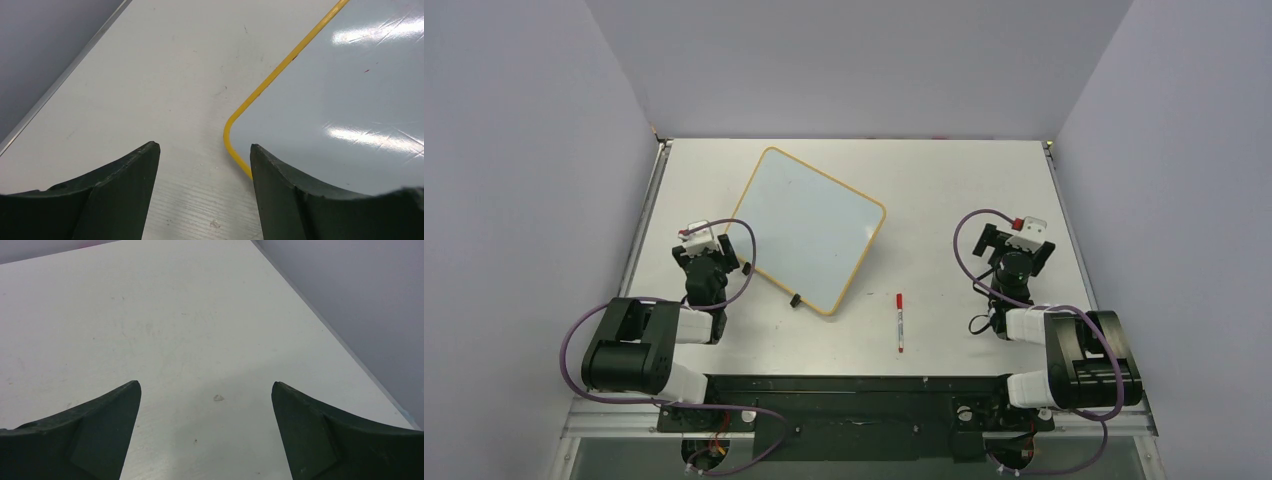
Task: Write a sentence on the whiteboard
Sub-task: Open the whiteboard marker at the center of the board.
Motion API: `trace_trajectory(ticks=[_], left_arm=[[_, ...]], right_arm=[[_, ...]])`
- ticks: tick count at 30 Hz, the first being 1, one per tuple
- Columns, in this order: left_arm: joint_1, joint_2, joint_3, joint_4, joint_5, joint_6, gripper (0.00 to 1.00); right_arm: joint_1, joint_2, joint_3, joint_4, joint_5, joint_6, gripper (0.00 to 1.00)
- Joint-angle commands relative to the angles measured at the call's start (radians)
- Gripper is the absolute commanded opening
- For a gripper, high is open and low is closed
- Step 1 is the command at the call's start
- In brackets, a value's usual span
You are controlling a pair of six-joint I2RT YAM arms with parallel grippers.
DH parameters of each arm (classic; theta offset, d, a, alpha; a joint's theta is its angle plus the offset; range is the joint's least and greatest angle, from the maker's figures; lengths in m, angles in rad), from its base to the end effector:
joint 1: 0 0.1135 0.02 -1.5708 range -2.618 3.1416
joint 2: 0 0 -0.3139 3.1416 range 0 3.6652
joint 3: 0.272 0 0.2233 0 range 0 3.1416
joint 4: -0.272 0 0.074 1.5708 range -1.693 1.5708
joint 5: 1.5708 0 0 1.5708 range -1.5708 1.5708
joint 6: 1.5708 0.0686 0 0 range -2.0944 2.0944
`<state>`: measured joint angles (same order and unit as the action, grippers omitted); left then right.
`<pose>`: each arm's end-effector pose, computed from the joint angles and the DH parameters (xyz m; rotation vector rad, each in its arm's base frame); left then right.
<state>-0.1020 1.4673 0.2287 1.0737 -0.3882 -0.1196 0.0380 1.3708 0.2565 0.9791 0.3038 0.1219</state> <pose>0.2514 0.0004 0.2194 -0.2986 1.7004 0.1731 0.2451 -0.0112 0.2357 0.2960 1.6758 -0.1398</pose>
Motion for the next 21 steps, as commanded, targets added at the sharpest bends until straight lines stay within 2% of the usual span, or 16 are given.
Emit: trace_trajectory(ticks=[1,11,14,16,17,18,19,20,21], left_arm=[[0.005,-0.002,0.015,0.047,0.005,-0.005,0.64],[0.004,-0.012,0.018,0.039,-0.010,-0.004,0.64],[0.004,-0.087,0.040,-0.070,-0.029,-0.022,0.64],[0.005,-0.127,0.062,-0.150,-0.051,-0.032,0.64],[0.005,-0.138,0.071,-0.192,-0.058,-0.032,0.64],[0.005,-0.159,0.073,-0.205,-0.059,-0.030,0.64],[0.004,-0.172,0.070,-0.221,-0.060,-0.027,0.64],[0.004,-0.203,0.063,-0.222,-0.061,-0.031,0.64],[0.004,-0.243,0.049,-0.225,-0.068,-0.034,0.64]], right_arm=[[-0.009,-0.001,0.010,0.038,-0.036,-0.001,1.00],[-0.021,0.001,0.016,0.032,-0.049,0.004,1.00],[0.074,-0.067,0.006,0.014,0.157,-0.030,1.00],[0.164,-0.161,0.075,-0.149,0.255,-0.086,1.00],[0.183,-0.215,0.106,-0.289,0.265,-0.080,1.00],[0.199,-0.238,0.184,-0.369,0.263,0.004,1.00],[0.193,-0.275,0.273,-0.519,0.268,0.071,1.00],[0.187,-0.285,0.323,-0.614,0.291,0.220,1.00],[0.173,-0.292,0.425,-0.810,0.301,0.288,1.00]])
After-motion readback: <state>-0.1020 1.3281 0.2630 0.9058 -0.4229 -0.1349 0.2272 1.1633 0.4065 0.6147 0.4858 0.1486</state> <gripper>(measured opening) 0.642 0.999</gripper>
